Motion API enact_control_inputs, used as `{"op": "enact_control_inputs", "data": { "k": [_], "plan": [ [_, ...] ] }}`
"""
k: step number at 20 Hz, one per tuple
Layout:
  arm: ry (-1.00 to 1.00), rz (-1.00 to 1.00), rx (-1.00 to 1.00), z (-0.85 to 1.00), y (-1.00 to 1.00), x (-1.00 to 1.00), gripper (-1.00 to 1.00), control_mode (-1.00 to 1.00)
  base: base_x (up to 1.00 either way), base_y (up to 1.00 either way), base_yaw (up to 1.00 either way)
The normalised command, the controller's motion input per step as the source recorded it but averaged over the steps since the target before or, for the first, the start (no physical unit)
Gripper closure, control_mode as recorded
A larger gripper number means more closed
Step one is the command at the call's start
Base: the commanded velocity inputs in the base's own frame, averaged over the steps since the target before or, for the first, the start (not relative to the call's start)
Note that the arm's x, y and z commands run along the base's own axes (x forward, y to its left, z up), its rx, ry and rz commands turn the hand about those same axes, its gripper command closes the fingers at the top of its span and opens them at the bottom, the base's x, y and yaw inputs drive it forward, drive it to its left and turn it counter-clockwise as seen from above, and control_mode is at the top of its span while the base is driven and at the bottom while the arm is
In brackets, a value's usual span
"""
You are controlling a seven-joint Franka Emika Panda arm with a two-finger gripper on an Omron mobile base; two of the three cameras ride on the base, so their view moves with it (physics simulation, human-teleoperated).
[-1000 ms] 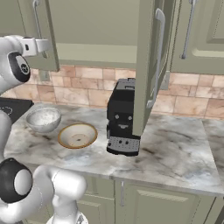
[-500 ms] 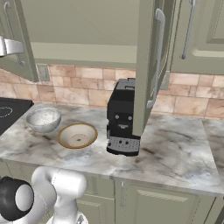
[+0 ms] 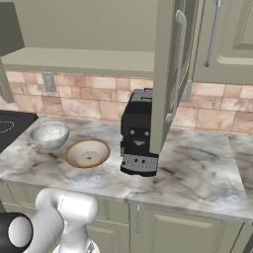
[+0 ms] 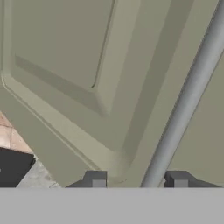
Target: Open the cabinet. Pick the bowls from the counter and place them in the cabinet. Then close the cabinet.
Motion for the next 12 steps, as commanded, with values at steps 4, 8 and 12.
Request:
{"op": "enact_control_inputs", "data": {
  "k": [4,8,12],
  "plan": [
    [0.1,0.0,0.0,-0.04,-0.01,-0.42,-1.0,-1.0,0.0,0.0,0.0],
    [0.17,0.0,0.0,0.11,-0.3,-0.79,-1.0,-1.0,0.0,0.0,0.0],
    [0.11,0.0,0.0,0.23,-0.39,-0.81,-1.0,-1.0,0.0,0.0,0.0]
  ]
}}
